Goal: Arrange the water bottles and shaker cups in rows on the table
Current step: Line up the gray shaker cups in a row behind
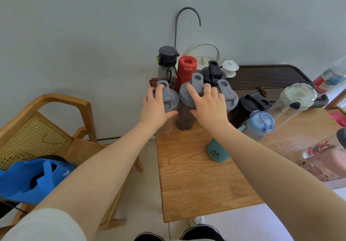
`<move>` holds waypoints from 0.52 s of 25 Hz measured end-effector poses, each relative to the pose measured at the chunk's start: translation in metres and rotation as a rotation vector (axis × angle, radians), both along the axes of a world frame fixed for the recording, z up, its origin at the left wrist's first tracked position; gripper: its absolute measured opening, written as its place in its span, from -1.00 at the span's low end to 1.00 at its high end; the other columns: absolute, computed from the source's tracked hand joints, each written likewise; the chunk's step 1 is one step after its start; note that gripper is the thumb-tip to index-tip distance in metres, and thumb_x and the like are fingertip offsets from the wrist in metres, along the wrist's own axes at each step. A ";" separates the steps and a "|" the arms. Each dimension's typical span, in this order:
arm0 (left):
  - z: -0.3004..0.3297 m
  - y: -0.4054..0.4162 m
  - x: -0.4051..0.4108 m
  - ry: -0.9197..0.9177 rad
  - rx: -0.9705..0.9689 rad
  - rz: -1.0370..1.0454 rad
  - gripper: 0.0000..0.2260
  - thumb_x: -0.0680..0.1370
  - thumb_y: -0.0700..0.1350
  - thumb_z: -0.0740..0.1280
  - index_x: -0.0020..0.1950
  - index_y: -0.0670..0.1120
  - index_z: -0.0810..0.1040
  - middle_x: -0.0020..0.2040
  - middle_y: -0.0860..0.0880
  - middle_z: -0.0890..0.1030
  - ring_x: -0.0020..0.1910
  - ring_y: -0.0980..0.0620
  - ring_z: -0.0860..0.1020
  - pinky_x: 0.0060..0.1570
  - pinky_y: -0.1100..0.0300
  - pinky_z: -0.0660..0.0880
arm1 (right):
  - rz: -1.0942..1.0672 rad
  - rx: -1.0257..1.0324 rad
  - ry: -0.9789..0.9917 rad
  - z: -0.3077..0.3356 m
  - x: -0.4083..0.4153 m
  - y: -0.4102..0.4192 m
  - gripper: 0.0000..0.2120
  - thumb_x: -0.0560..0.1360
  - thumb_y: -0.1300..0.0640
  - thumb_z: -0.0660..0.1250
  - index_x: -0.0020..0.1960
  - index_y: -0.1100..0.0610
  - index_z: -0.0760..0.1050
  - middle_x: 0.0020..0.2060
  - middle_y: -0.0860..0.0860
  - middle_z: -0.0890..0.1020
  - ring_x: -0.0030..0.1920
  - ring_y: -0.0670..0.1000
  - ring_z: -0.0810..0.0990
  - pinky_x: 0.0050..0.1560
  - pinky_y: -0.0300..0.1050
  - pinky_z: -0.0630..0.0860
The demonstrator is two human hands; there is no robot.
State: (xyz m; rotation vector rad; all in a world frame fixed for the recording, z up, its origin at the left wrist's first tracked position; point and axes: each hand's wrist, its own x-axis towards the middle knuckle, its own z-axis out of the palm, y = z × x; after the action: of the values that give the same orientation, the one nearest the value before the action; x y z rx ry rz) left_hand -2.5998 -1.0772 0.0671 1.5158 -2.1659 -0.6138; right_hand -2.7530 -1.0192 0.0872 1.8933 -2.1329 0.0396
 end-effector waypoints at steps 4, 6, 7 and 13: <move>0.005 0.005 0.014 -0.011 0.062 -0.077 -0.07 0.35 0.02 0.48 0.49 0.03 -0.10 0.52 -0.18 0.00 0.47 -0.24 0.06 0.38 -0.15 0.17 | -0.006 0.038 -0.113 0.010 -0.005 0.015 -0.16 0.43 -0.09 0.34 0.51 0.04 -0.09 0.26 0.24 0.37 0.17 0.24 0.42 0.06 0.10 0.41; 0.009 0.016 0.022 -0.079 0.031 -0.095 -0.11 0.39 0.04 0.44 0.50 0.02 -0.10 0.53 -0.19 -0.09 0.50 -0.20 -0.08 0.42 -0.14 0.03 | -0.031 0.030 -0.157 0.014 -0.007 0.029 -0.21 0.45 -0.07 0.32 0.51 0.06 -0.06 0.30 0.21 0.37 0.20 0.24 0.42 0.08 0.11 0.42; 0.011 0.025 0.024 -0.096 -0.004 -0.125 -0.16 0.41 0.05 0.41 0.50 0.00 -0.07 0.53 -0.19 -0.10 0.50 -0.20 -0.10 0.43 -0.13 0.00 | -0.054 0.018 -0.191 0.015 -0.008 0.040 -0.24 0.46 -0.05 0.31 0.50 0.07 -0.02 0.31 0.20 0.36 0.22 0.25 0.41 0.10 0.12 0.42; 0.017 0.097 0.007 -0.014 -0.256 -0.477 -0.51 0.46 -0.08 0.32 0.35 -0.16 0.33 0.39 -0.20 0.33 0.41 -0.19 0.24 0.37 0.01 0.15 | -0.138 -0.030 -0.385 0.007 -0.019 0.134 -0.49 0.48 0.08 0.26 0.39 0.15 0.25 0.28 0.17 0.41 0.22 0.24 0.43 0.11 0.12 0.41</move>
State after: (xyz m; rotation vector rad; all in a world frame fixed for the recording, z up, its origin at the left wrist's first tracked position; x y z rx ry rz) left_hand -2.5927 -0.9797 0.0837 0.8778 -2.5206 -0.4450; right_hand -2.7717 -0.8847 0.0947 1.8341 -2.4867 0.4377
